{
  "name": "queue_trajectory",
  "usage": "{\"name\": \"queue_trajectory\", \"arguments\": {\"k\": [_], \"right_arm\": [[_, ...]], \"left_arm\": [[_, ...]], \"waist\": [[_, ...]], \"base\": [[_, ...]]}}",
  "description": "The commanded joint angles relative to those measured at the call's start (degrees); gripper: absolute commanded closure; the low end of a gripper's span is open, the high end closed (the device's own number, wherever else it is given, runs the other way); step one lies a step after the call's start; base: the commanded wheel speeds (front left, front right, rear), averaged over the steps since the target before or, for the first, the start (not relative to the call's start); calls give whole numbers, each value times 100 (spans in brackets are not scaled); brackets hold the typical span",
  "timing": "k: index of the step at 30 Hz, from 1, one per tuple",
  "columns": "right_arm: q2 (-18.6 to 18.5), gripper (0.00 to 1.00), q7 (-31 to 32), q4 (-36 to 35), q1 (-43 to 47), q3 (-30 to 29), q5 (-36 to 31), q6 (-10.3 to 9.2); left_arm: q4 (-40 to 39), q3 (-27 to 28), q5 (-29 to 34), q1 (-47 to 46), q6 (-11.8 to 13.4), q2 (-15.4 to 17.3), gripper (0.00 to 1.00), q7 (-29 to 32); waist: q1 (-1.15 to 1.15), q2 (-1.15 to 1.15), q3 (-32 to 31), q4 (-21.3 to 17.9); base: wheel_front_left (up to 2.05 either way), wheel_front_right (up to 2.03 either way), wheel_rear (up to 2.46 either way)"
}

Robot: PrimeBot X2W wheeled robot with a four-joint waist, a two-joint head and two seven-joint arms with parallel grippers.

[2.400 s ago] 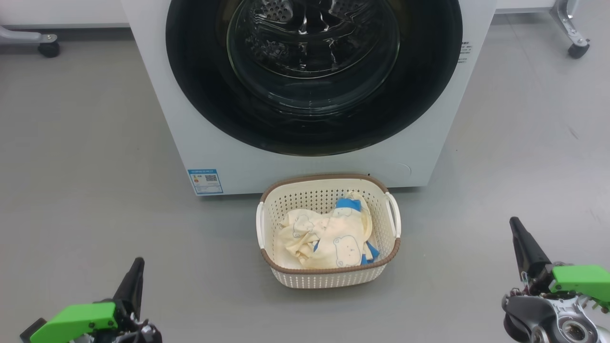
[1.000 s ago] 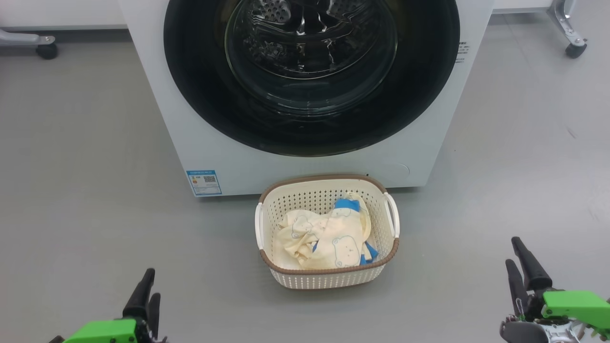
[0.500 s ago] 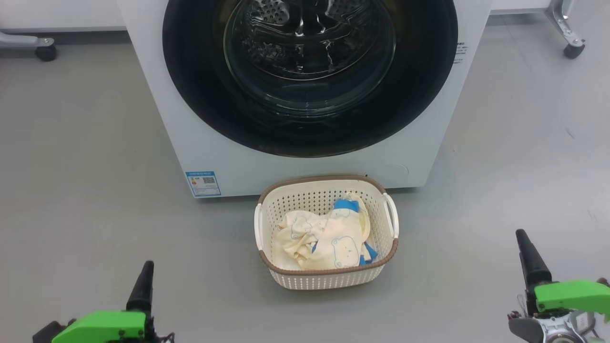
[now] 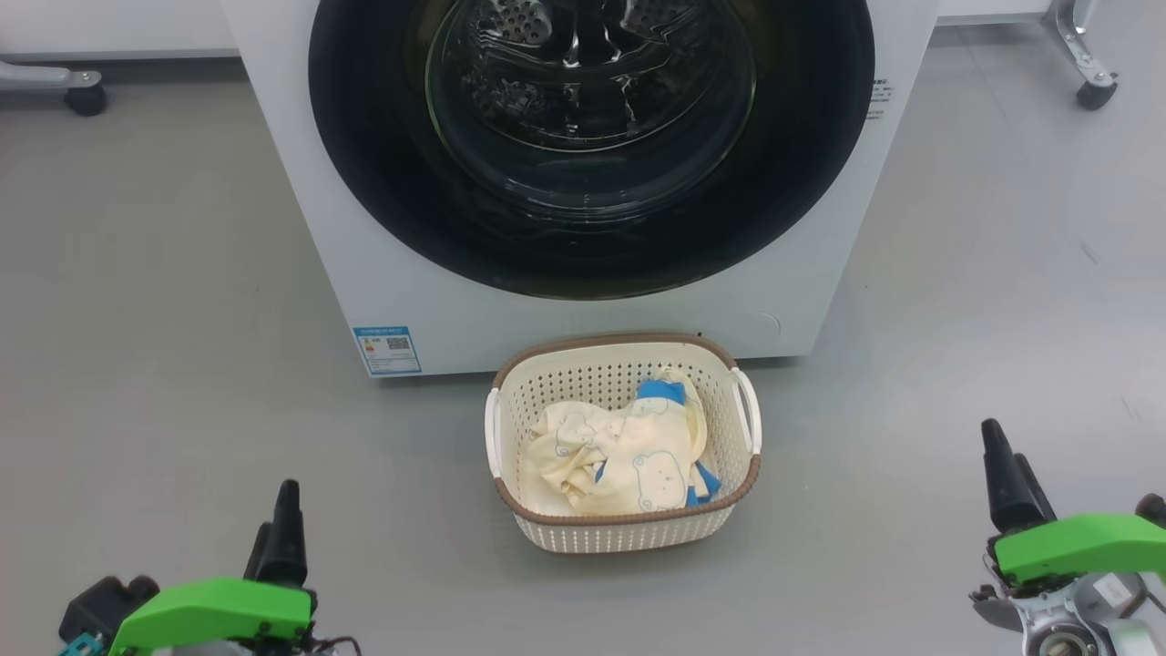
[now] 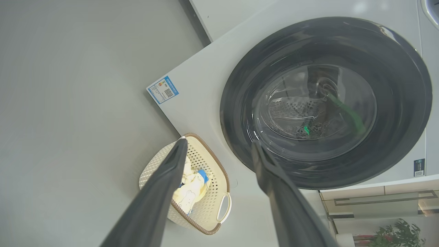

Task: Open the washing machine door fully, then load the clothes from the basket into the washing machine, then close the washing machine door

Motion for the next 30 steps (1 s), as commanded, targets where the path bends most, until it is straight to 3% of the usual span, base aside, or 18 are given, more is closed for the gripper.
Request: {"name": "queue_trajectory", "arguments": {"k": [1,14,30], "right_arm": [[-68,0,-91,-232,-341,12,-299,-8],[-65,0,-277,-265,-433,47,-1519,-10],[-67,0,-395,-481,-463,188,-2832,-12]], "left_arm": [[-253,47,323,-326,53,112,0,-96],[-383,-109,1695,-353,122,139,0,-300],[-338,-285,2892,-440,81,127,0,-572]], "waist": [[0,0,2,1],[0,0,0,-7],[0,0,21,-15]], "base": [[0,0,0],[0,0,0],[0,0,0]]}}
